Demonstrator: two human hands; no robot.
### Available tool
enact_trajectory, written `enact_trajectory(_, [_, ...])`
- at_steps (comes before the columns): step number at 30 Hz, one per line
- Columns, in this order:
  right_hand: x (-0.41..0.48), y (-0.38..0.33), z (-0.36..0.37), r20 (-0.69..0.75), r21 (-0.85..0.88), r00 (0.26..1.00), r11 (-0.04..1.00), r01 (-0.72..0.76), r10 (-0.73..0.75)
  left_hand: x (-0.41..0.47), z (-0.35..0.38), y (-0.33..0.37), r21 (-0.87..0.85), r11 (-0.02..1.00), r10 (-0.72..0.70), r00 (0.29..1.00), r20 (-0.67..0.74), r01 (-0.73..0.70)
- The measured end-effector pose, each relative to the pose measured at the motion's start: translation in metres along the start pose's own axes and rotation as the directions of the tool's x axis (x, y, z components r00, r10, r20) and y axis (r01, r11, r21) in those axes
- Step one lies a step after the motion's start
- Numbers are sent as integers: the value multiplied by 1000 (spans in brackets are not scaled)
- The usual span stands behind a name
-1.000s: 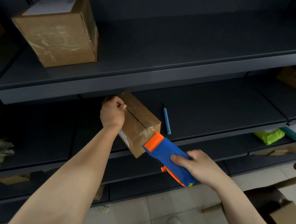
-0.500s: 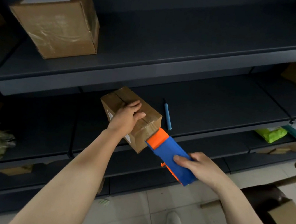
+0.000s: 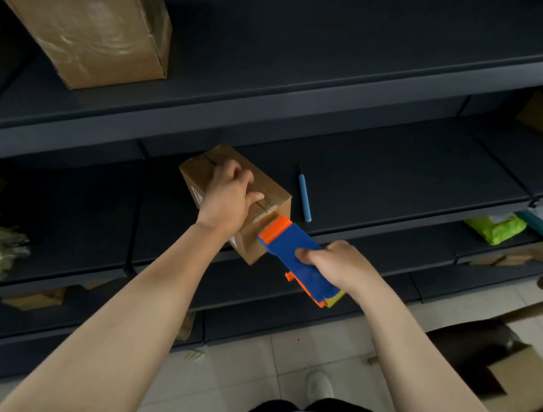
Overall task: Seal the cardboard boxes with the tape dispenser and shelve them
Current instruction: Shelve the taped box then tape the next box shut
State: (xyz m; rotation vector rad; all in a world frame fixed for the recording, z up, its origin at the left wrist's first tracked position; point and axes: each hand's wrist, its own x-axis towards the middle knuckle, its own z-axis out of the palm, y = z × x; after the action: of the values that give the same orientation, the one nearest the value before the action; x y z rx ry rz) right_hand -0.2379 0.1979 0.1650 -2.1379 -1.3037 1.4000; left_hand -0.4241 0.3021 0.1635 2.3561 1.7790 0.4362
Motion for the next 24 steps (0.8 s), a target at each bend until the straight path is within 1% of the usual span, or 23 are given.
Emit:
enact_trajectory(2, [3, -5, -1, 4, -17, 1000, 1000, -9, 9, -4, 2, 4, -9, 1000, 24, 1000, -17, -24])
enact_trajectory(8, [2, -19, -9, 9, -56, 1000, 998, -12, 13, -15, 2, 9, 7, 1000, -11, 998, 59, 11])
enact_trajectory(11, [-1, -28, -13, -1, -102, 1000, 995, 11, -11, -16, 0, 11, 55, 998, -21, 999, 51, 18])
enact_trajectory(14, [-5, -34, -16, -1, -153, 999, 988, 36, -37, -16, 0, 12, 37, 999, -30, 999, 42, 29])
enact_trajectory(18, [-15, -21, -26, 43, -90, 999, 996, 0, 4, -15, 0, 12, 15, 999, -32, 998, 48, 32])
enact_trajectory(21, [-24, -10, -34, 71, -36, 997, 999, -24, 27, -13, -2, 11, 9, 1000, -26, 996, 81, 25])
enact_trajectory(24, [-32, -10, -35, 83, -30, 996, 999, -23, 25, -11, -4, 11, 1, 1000, -29, 993, 112, 29])
